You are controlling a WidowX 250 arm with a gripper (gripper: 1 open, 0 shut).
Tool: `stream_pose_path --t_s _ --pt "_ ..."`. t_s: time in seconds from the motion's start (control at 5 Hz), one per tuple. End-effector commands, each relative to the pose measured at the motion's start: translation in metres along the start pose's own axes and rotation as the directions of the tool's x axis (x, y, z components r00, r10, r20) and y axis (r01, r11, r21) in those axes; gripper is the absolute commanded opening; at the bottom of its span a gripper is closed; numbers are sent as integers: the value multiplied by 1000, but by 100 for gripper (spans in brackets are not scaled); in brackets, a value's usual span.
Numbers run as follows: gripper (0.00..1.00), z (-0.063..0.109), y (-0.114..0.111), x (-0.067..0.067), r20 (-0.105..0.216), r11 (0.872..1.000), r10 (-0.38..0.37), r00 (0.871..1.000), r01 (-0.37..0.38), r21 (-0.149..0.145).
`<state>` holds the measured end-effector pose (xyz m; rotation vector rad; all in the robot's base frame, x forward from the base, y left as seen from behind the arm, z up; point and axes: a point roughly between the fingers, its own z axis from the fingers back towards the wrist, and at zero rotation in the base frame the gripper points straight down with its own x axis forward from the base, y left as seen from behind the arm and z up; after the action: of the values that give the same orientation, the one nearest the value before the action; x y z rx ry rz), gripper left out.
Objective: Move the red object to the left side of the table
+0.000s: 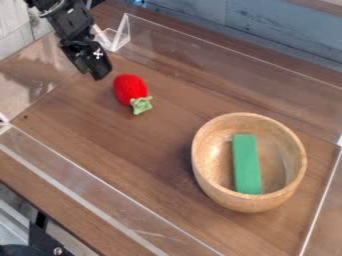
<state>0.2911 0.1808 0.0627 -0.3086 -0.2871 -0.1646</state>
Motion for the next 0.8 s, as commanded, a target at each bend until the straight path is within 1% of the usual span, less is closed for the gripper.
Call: stream_pose_path --t_s 0.0,0.2,0.4,0.6 --pt "0 32 -9 13 59 998 -9 998 5 64" --pt "0 28 -6 10 61 998 12 998 -16 68" --pt "100 30 -2 9 52 998 2 999 -5 58" --pt "100 31 2 8 44 999 -7 999 5 48"
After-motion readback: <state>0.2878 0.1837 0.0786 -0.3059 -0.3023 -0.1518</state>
